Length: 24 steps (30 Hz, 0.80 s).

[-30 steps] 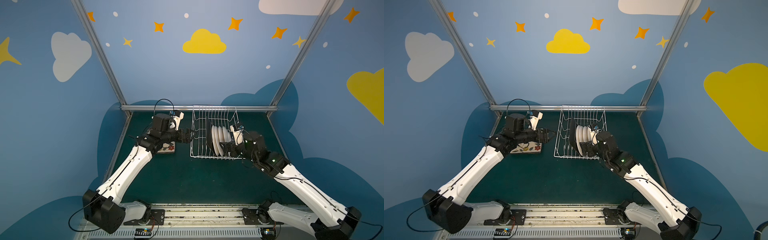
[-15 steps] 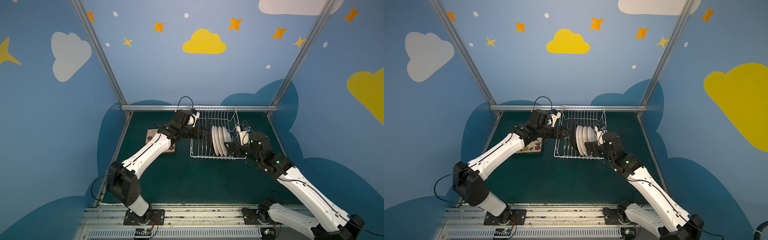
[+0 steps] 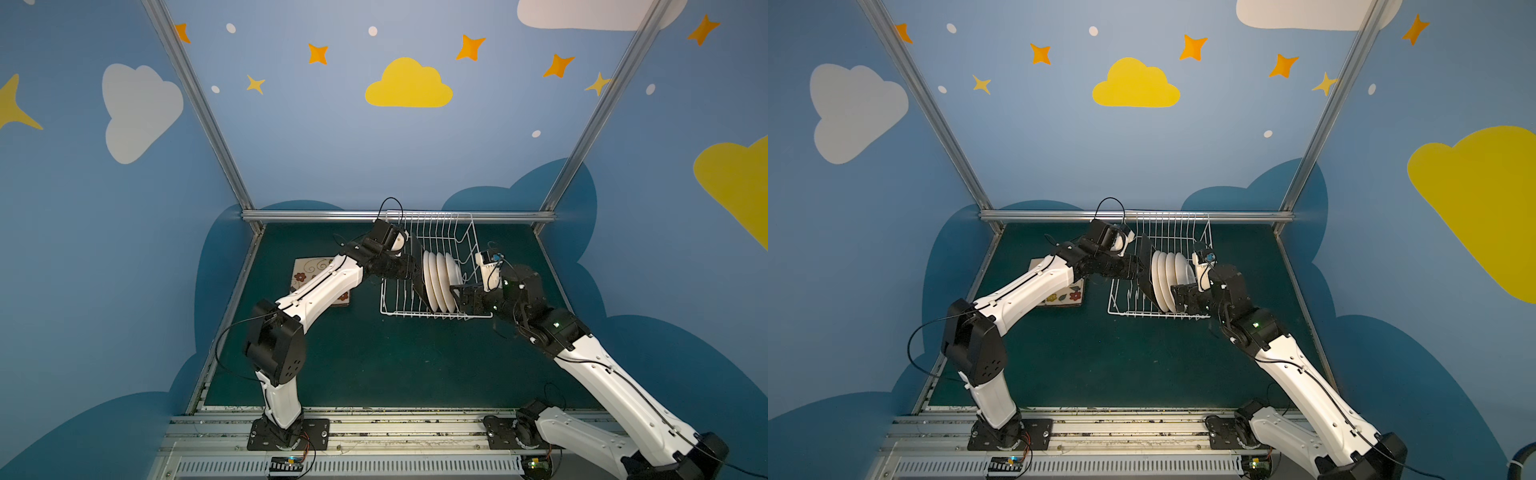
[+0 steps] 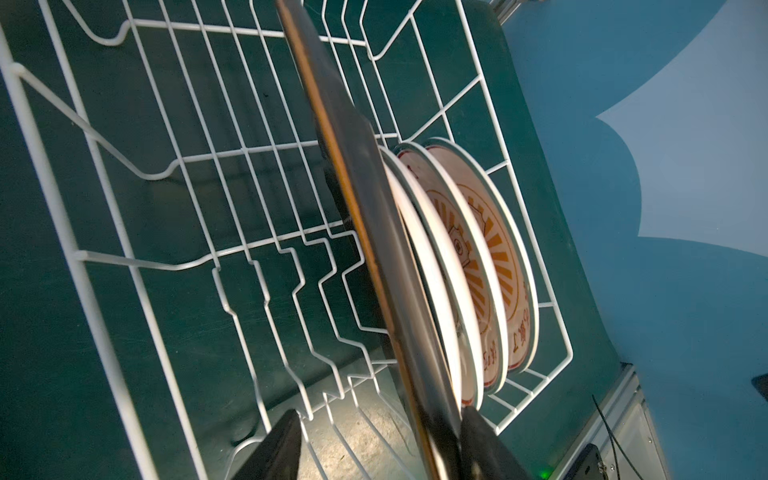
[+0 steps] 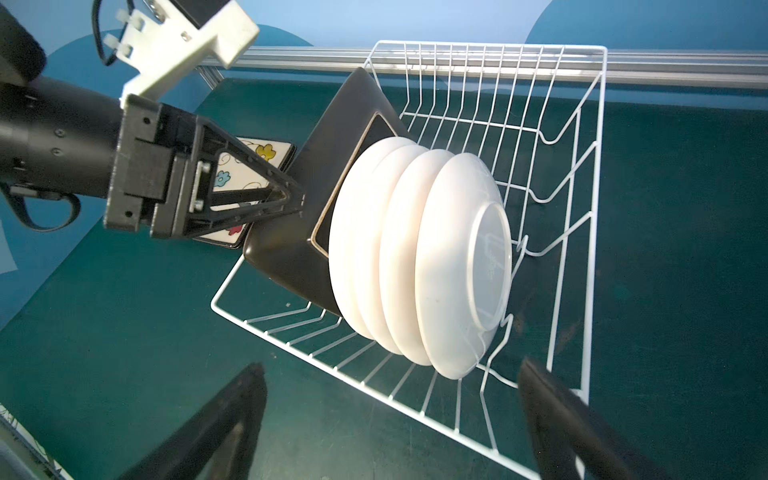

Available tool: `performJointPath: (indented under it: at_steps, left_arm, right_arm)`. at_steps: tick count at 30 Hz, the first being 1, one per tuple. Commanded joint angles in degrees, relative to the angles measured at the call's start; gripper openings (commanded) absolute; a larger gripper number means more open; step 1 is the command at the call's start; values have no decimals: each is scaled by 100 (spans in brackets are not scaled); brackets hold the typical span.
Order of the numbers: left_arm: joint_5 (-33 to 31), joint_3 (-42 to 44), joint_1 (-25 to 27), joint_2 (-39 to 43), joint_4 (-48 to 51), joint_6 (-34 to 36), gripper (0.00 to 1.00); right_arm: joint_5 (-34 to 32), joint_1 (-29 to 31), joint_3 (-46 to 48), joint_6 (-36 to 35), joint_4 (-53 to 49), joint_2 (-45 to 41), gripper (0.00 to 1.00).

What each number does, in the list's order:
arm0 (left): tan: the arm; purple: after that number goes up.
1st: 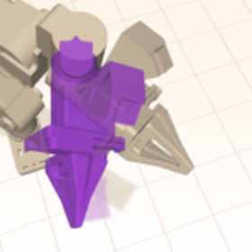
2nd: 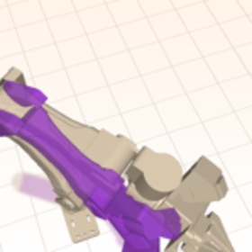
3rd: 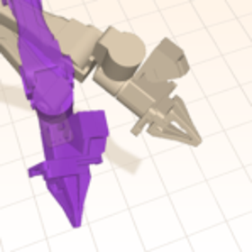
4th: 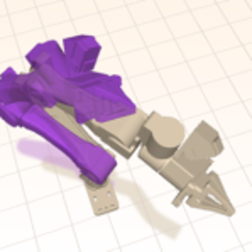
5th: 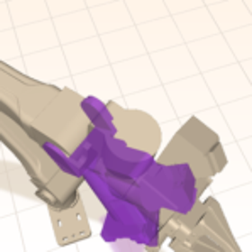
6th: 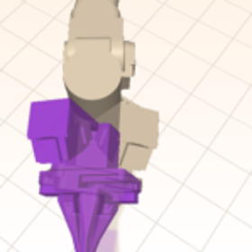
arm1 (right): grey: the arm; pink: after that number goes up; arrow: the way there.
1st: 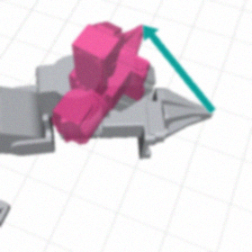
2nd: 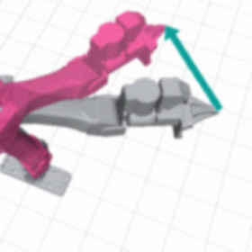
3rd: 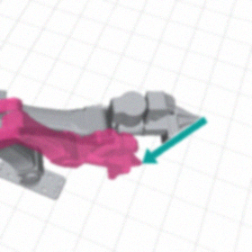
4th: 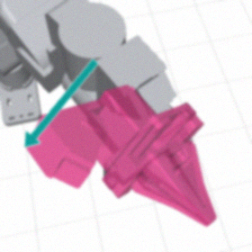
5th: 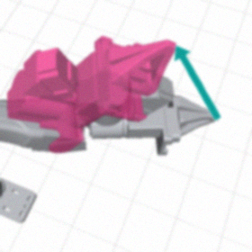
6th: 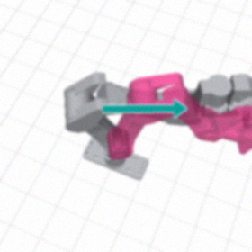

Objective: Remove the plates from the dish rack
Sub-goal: 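Move the left gripper to the black square plate's top edge in the rack, then grasp the black square plate's top edge with the left gripper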

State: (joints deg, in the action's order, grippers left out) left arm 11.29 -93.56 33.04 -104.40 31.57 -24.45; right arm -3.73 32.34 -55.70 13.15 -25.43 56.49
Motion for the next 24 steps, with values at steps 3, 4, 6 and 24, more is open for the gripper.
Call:
performJointPath:
  at_steps: [3, 4, 6, 24]
  left_arm:
    - [-441, -350, 51, -283, 518, 237, 57]
    - [-509, -415, 58, -351, 604, 269, 56]
    - [-595, -535, 83, -463, 752, 294, 55]
    - [-720, -1102, 274, -1122, 1298, 380, 51]
  right_arm:
    - [118, -44, 60, 56, 183, -41, 94]
    - [118, -49, 59, 61, 187, -41, 94]
    - [126, -54, 51, 56, 174, -33, 94]
    - [179, -104, 42, 39, 170, -25, 94]
